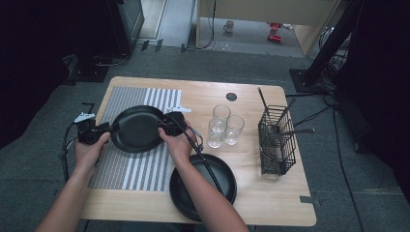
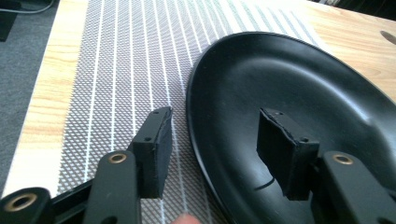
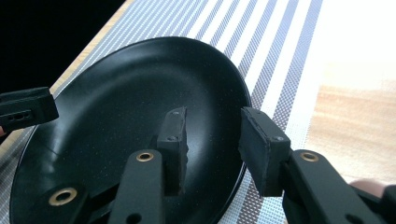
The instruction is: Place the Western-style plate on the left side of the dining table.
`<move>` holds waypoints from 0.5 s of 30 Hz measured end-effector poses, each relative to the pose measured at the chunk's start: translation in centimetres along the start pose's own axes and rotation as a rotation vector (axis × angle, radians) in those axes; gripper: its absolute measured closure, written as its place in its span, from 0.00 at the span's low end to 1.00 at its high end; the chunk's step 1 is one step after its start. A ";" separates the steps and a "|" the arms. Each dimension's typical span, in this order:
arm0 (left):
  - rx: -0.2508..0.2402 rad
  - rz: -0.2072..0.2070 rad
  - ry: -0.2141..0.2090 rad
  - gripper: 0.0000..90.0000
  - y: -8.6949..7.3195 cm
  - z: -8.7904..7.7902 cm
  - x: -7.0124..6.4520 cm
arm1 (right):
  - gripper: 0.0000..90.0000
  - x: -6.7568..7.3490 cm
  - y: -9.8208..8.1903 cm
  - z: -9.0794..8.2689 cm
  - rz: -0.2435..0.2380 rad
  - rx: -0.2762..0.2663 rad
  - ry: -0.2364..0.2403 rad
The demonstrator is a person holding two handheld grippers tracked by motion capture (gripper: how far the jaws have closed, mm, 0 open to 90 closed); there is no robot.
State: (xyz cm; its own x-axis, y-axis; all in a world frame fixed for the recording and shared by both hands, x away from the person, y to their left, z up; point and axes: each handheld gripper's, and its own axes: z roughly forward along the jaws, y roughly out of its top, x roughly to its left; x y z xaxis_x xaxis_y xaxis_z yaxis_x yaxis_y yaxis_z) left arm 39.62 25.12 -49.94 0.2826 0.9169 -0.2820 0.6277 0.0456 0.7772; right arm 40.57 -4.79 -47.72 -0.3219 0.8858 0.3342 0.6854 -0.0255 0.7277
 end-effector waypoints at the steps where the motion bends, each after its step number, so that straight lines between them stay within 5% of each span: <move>1: -0.002 0.004 0.003 0.50 -0.1 -0.2 -0.2 | 0.69 0.1 0.0 -0.2 -0.015 -0.010 0.000; 6: 0.011 0.005 -0.016 0.41 -0.3 -1.3 -1.0 | 0.64 0.2 -0.3 -1.2 -0.035 -0.055 0.012; 7: 0.011 0.008 -0.022 0.39 -0.3 -1.5 -1.2 | 0.59 0.2 -0.4 -1.5 -0.014 -0.044 0.045; 15: -0.003 0.044 -0.040 0.24 -1.2 -3.2 -3.1 | 0.38 0.8 -1.1 -2.7 -0.056 -0.056 0.073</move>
State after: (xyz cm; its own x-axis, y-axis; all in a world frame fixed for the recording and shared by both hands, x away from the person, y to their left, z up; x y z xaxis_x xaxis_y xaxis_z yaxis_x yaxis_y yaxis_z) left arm 35.70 23.50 -48.17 0.3386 0.9014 -0.2699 0.6120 0.0069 0.7908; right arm 37.77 -5.32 -46.66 -0.4073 0.8504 0.3331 0.6282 -0.0039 0.7781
